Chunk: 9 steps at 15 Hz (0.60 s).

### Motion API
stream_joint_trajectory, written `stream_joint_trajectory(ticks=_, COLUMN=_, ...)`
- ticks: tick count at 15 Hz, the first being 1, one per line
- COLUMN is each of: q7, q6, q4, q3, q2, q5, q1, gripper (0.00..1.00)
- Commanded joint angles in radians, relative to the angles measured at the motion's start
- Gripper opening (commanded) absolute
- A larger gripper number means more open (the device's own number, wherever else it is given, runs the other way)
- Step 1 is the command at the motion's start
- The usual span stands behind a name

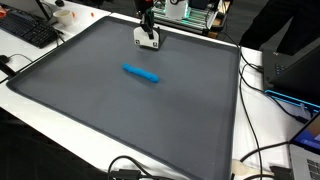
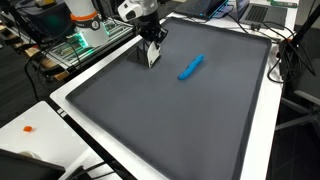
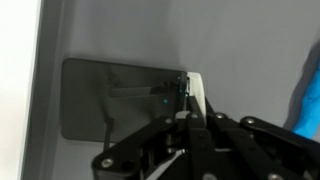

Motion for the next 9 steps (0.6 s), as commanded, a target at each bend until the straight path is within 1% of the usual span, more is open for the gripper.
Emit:
stream_joint_trajectory(ticks=1, q7=0.056, q6=-0.014, q4=0.022, q3=0.001, q2=-0.052, q5=-0.096, q1=0.015, gripper=0.01)
stream_joint_trajectory(ticks=3, q7=0.074, q6=-0.044, q4=0.065, q3=0.010, q2=-0.057, q5=-0.193, q1=0.017, gripper=0.01)
stream_joint_trajectory(ticks=5, q7=0.091, q6=-0.105, q4=0.135, q3=0.023, q2=-0.043, q5=-0.295, q1=0.023, gripper=0.01)
stream_joint_trajectory(ticks=7, q7=0.063, q6=-0.182, q4=0.215, q3=0.036, q2=-0.014, q5=-0.368, q1=0.037, gripper=0.01)
stream_joint_trajectory(ticks=9, q7=0.005, q6=-0.241, q4=0.290, q3=0.049, q2=0.020, q5=-0.400, q1=0.056, gripper=0.01)
